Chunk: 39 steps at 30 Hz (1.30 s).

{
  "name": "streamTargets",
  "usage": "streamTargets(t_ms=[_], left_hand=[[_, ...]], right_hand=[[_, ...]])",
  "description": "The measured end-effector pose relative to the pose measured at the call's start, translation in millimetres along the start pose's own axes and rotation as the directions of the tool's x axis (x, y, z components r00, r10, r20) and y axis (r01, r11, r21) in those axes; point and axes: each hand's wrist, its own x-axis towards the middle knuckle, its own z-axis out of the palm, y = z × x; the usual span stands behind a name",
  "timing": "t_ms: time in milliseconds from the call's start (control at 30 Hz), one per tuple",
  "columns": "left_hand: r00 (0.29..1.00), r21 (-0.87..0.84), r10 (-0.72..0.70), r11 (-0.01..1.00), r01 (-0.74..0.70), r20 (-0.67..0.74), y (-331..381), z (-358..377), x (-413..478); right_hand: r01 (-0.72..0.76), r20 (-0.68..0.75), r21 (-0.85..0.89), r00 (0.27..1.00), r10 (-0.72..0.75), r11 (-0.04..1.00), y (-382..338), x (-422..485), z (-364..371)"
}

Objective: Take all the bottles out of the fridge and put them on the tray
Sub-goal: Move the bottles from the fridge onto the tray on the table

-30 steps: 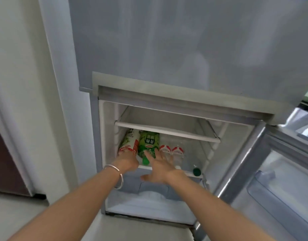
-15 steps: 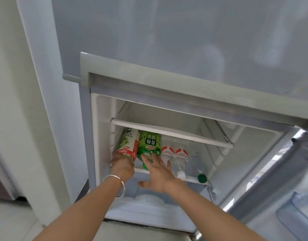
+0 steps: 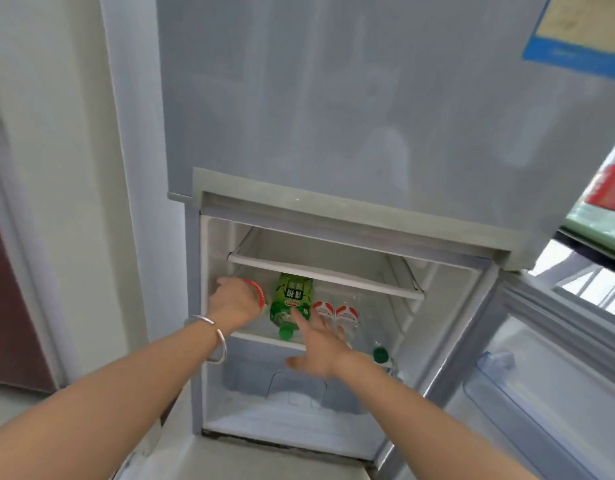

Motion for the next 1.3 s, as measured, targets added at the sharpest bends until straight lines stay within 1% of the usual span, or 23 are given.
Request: streamTargets(t_ms=[67,133,200,300,333,400,533,600,700,767,800,867,933,1000,1033,1067,1100,1167,1200,1233,1300], left_hand=[[0.997,0.050,0.061,0.997,-0.058,-0.056,0.8,-24.4,-15.4],[0.984,0.054,0.139,0.989,-0.134,-0.109,3.6,-48.7,-28.9],[0.961,0.077,0.219,0.975,-0.209,-0.171,10.9,-71.3,-51.6],[0.912,0.192,0.327,0.939,-0.285,-0.246,32.3,-96.7,-90.7],[0.890,0.215,0.369,0.923,-0.319,-0.267,43.7,-104.4,-106.3],[0.855,0.239,0.428,0.899,-0.368,-0.293,67.7,-115.4,-135.0],[0.771,0.270,0.521,0.852,-0.448,-0.366,119.3,-134.4,-197.5],[0.724,0.264,0.558,0.830,-0.492,-0.404,142.0,-144.8,-225.6],[0.642,0.200,0.600,0.785,-0.586,-0.477,179.7,-159.9,-266.7],[0.552,0.140,0.638,0.712,-0.688,-0.537,204.7,-172.3,-291.1],[0.498,0.104,0.662,0.653,-0.751,-0.561,216.6,-178.9,-301.7],[0.406,0.005,0.707,0.502,-0.865,-0.579,240.0,-192.8,-320.7],[0.356,-0.107,0.720,0.368,-0.924,-0.596,260.8,-201.9,-340.0],[0.346,-0.179,0.699,0.303,-0.936,-0.626,275.1,-201.6,-352.3],[0.356,-0.208,0.697,0.292,-0.934,-0.622,280.5,-198.3,-354.4],[0.385,-0.251,0.706,0.292,-0.923,-0.595,287.1,-191.4,-354.4],[0.431,-0.314,0.726,0.302,-0.900,-0.536,292.1,-181.6,-351.5],[0.535,-0.506,0.772,0.328,-0.798,-0.344,304.4,-158.3,-343.3],[0.569,-0.583,0.787,0.354,-0.731,-0.237,311.9,-146.2,-338.3],[0.576,-0.610,0.806,0.389,-0.690,-0.137,318.2,-134.1,-334.8],[0.537,-0.608,0.844,0.433,-0.666,0.012,330.1,-109.2,-327.9]], right_hand=[[0.006,0.029,0.028,1.000,-0.007,1.000,-3.8,-16.8,-13.5],[0.009,0.061,0.049,0.998,-0.012,0.999,-8.6,-28.6,-24.2],[0.025,0.063,0.084,0.998,-0.030,0.996,-12.3,-45.2,-36.8],[0.074,0.052,0.131,0.995,-0.082,0.989,-16.9,-70.4,-56.5],[0.083,0.056,0.165,0.994,-0.093,0.983,-16.9,-80.7,-64.6],[0.114,0.058,0.297,0.989,-0.137,0.948,-15.3,-100.7,-76.5],[0.134,-0.005,0.539,0.988,-0.156,0.831,-1.9,-153.3,-108.4],[0.182,-0.101,0.624,0.983,-0.153,0.760,5.8,-182.6,-127.7],[0.233,-0.247,0.700,0.966,-0.077,0.675,22.6,-237.4,-161.5],[0.270,-0.334,0.726,0.942,-0.019,0.633,34.8,-270.3,-185.0],[0.294,-0.381,0.732,0.924,0.011,0.615,41.0,-283.5,-196.9],[0.341,-0.472,0.739,0.877,0.086,0.580,49.5,-305.6,-219.4],[0.360,-0.550,0.727,0.815,0.183,0.585,61.4,-323.7,-238.6],[0.381,-0.625,0.695,0.739,0.251,0.609,73.0,-338.8,-256.8],[0.389,-0.658,0.676,0.700,0.276,0.626,78.9,-344.8,-264.8],[0.399,-0.684,0.665,0.665,0.300,0.632,87.0,-349.7,-272.9],[0.411,-0.704,0.662,0.629,0.330,0.627,94.4,-353.7,-279.4],[0.424,-0.739,0.649,0.548,0.392,0.632,112.7,-356.0,-290.8],[0.414,-0.752,0.642,0.504,0.425,0.646,122.8,-353.4,-295.6],[0.394,-0.763,0.634,0.461,0.453,0.666,132.7,-349.7,-298.8],[0.320,-0.775,0.621,0.391,0.497,0.716,151.6,-339.3,-301.6]])
